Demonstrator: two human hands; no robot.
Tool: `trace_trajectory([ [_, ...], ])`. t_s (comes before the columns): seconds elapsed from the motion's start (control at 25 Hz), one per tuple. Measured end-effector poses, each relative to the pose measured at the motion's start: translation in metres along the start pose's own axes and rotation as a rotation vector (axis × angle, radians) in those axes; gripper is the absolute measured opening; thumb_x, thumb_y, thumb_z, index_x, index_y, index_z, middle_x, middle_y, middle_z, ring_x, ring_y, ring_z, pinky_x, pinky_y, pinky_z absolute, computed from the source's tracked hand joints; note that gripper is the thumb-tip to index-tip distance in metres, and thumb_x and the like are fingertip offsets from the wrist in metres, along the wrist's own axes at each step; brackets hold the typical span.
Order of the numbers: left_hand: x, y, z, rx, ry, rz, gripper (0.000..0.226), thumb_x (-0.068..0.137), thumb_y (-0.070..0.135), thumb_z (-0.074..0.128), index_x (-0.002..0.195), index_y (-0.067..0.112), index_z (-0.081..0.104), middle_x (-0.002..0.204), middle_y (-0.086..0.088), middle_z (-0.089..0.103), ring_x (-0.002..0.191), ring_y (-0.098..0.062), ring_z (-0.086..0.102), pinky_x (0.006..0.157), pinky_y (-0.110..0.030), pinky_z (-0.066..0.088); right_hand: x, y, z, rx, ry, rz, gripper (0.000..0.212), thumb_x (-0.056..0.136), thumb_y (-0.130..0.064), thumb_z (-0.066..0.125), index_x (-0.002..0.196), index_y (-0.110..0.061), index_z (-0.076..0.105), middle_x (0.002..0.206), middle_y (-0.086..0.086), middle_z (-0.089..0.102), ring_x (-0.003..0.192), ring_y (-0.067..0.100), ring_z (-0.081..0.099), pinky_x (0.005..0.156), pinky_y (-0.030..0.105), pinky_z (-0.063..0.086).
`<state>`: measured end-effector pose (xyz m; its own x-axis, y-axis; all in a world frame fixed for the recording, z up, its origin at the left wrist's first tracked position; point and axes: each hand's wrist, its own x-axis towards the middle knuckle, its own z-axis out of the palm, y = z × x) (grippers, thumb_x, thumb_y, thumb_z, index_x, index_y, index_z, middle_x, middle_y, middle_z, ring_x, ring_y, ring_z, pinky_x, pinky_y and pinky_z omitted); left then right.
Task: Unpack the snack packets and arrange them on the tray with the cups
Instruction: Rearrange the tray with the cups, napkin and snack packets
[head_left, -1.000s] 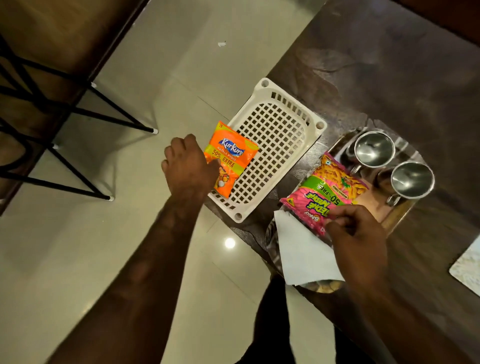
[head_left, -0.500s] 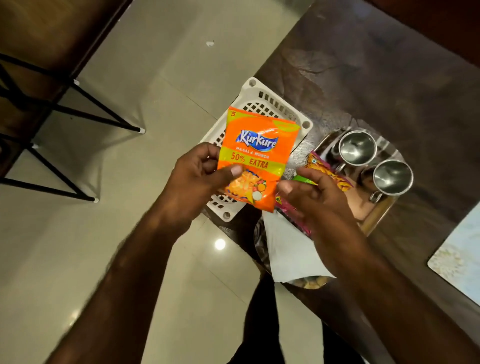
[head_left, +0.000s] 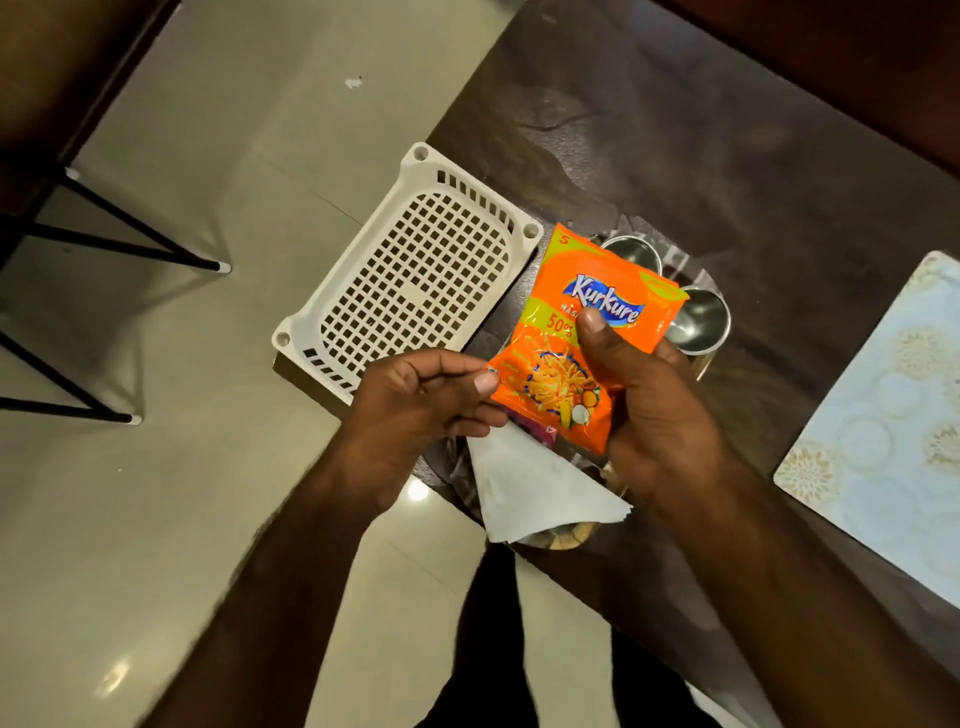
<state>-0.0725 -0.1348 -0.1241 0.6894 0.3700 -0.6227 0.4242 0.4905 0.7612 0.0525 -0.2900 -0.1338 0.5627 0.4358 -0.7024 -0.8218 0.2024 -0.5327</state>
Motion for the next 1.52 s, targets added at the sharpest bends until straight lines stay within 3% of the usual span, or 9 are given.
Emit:
trace_trajectory([
  [0.24, -0.006, -0.02, 0.021, -0.109, 0.122, -0.024, 0.023, 0.079, 0.014, 0.075, 0.101, 0.006, 0.074, 0.083, -0.015, 0.078, 0.074, -0.027, 0.077, 0.065, -0.03, 0.062, 0.0, -0.003, -0.013, -0.008, 0.013, -0.053, 0.017, 0.094, -0.015, 0.071, 0.108, -0.022, 0.078, 0.113, 0.013, 0.079, 0.101, 0.036, 0.077, 0.072, 0.054, 0.062],
  [0.52, 0.006, -0.009, 0.029, 0.148, 0.106, 0.028, 0.032, 0.088, 0.011, 0.074, 0.118, 0.01, 0.064, 0.101, -0.006, 0.073, 0.095, -0.023, 0.07, 0.067, -0.029, 0.058, -0.002, -0.013, -0.036, -0.062, -0.046, 0.016, 0.034, 0.09, -0.011, 0.071, 0.124, -0.01, 0.069, 0.112, 0.016, 0.079, 0.098, 0.036, 0.078, 0.069, 0.048, 0.064],
  [0.72, 0.015, -0.003, 0.055, 0.446, -0.034, 0.107, 0.059, 0.078, 0.025, 0.083, 0.128, 0.028, 0.053, 0.123, 0.003, 0.062, 0.105, -0.002, 0.064, 0.076, -0.018, 0.057, -0.015, -0.018, -0.081, -0.452, -0.244, 0.154, 0.046, 0.08, -0.016, 0.081, 0.124, -0.013, 0.071, 0.12, 0.015, 0.076, 0.11, 0.038, 0.073, 0.092, 0.054, 0.06],
  [0.8, 0.015, -0.004, 0.064, 0.605, -0.233, 0.103, 0.057, 0.074, 0.035, 0.082, 0.124, 0.037, 0.054, 0.118, 0.012, 0.063, 0.102, 0.004, 0.063, 0.077, -0.013, 0.056, -0.022, -0.024, -0.094, -0.639, -0.383, 0.214, 0.044, 0.081, -0.015, 0.083, 0.123, -0.015, 0.071, 0.12, 0.012, 0.077, 0.109, 0.034, 0.075, 0.094, 0.05, 0.06],
  [0.96, 0.01, -0.024, 0.078, 0.643, -0.451, -0.028, 0.048, 0.082, 0.021, 0.082, 0.124, 0.028, 0.06, 0.112, 0.004, 0.069, 0.097, -0.01, 0.071, 0.081, -0.03, 0.062, -0.024, -0.035, -0.104, -0.902, -0.525, 0.315, 0.036, 0.083, -0.019, 0.085, 0.116, -0.019, 0.074, 0.114, 0.011, 0.079, 0.107, 0.043, 0.073, 0.095, 0.06, 0.057],
  [1.04, 0.011, -0.031, 0.076, 0.538, -0.335, -0.09, 0.04, 0.082, 0.012, 0.081, 0.117, 0.019, 0.063, 0.109, -0.006, 0.072, 0.097, -0.017, 0.072, 0.08, -0.033, 0.063, -0.022, -0.041, -0.11, -0.877, -0.468, 0.361, 0.038, 0.08, -0.029, 0.086, 0.115, -0.019, 0.073, 0.114, 0.016, 0.078, 0.106, 0.047, 0.071, 0.091, 0.063, 0.056],
  [1.16, 0.011, -0.041, 0.065, 0.297, -0.055, -0.207, 0.03, 0.082, 0.01, 0.079, 0.103, 0.01, 0.058, 0.102, -0.014, 0.075, 0.092, -0.028, 0.074, 0.071, -0.039, 0.061, -0.013, -0.05, -0.126, -0.599, -0.233, 0.348, 0.04, 0.077, -0.029, 0.085, 0.114, -0.022, 0.074, 0.11, 0.01, 0.079, 0.091, 0.022, 0.076, 0.072, 0.037, 0.064],
  [1.32, -0.002, -0.057, 0.078, -0.161, 0.189, -0.368, 0.026, 0.081, 0.007, 0.076, 0.092, 0.007, 0.053, 0.091, -0.017, 0.077, 0.079, -0.028, 0.078, 0.061, -0.036, 0.061, -0.005, -0.045, -0.141, -0.338, 0.012, 0.268, 0.041, 0.076, -0.021, 0.075, 0.117, -0.016, 0.069, 0.094, 0.007, 0.079, 0.075, 0.019, 0.078, 0.063, 0.031, 0.064],
  [1.52, -0.018, -0.084, 0.107, 0.019, 0.252, -0.536, 0.031, 0.084, 0.02, 0.079, 0.095, 0.005, 0.054, 0.097, -0.024, 0.075, 0.079, -0.035, 0.077, 0.06, -0.04, 0.063, -0.003, -0.027, -0.147, -0.324, 0.274, 0.215, 0.023, 0.089, -0.001, 0.069, 0.109, -0.014, 0.071, 0.089, 0.007, 0.08, 0.072, 0.016, 0.076, 0.057, 0.03, 0.062],
])
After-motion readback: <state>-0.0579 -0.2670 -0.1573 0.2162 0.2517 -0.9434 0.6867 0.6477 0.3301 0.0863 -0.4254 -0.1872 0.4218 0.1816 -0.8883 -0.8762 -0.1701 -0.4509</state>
